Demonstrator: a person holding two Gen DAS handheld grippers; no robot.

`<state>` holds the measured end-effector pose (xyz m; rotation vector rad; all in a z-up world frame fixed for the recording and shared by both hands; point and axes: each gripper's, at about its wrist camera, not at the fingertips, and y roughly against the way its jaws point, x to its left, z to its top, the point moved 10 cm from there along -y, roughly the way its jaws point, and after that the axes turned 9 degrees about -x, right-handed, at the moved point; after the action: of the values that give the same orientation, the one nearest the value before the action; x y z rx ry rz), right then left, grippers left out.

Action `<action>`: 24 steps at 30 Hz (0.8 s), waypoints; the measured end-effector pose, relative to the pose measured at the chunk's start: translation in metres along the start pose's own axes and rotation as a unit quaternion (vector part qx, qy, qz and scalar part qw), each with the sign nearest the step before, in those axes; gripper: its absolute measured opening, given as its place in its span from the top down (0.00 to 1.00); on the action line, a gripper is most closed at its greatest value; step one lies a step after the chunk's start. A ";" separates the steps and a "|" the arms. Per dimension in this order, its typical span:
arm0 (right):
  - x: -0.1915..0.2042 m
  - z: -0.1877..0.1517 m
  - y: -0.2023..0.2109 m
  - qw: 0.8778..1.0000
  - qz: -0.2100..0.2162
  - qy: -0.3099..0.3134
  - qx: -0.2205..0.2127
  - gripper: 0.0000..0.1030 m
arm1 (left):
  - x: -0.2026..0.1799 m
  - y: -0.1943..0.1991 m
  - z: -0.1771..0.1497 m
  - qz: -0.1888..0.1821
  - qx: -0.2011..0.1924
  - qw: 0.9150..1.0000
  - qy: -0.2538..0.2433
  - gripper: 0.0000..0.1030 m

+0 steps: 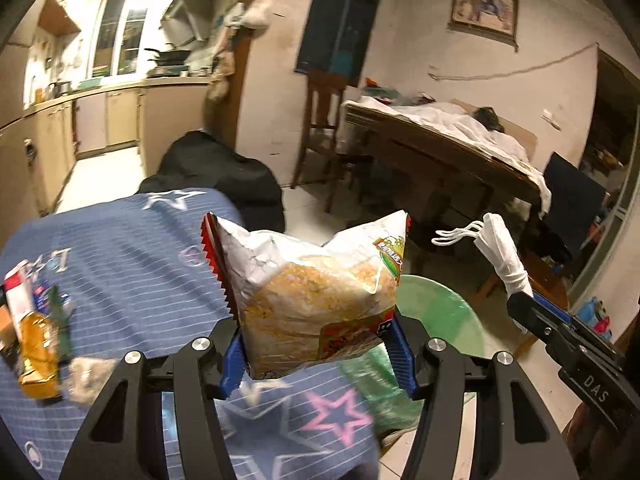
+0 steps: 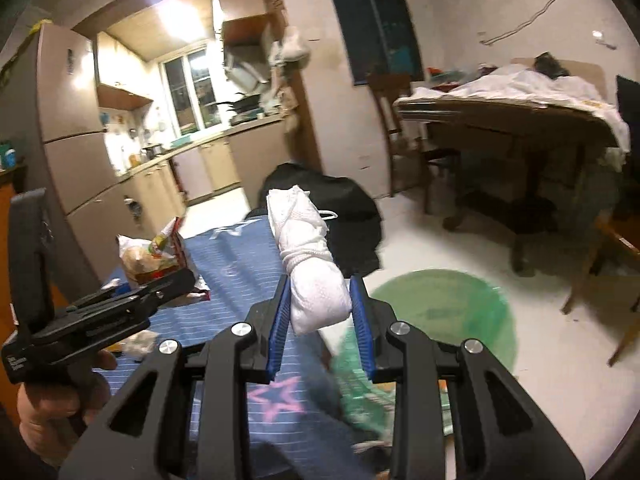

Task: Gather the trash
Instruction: 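Carry chip bag and cloth to the green bin and open both tools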

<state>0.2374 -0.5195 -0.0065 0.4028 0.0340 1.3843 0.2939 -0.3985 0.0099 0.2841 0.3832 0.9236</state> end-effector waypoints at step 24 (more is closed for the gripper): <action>-0.131 -0.039 -0.048 0.983 -0.105 0.011 0.153 0.73 | -0.115 -0.155 -0.036 -0.058 0.127 0.988 -0.073 0.42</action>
<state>0.2469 -0.6411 -0.0851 0.6225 0.3018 1.1766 0.3265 -0.5783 -0.0607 0.5546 0.3787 0.7351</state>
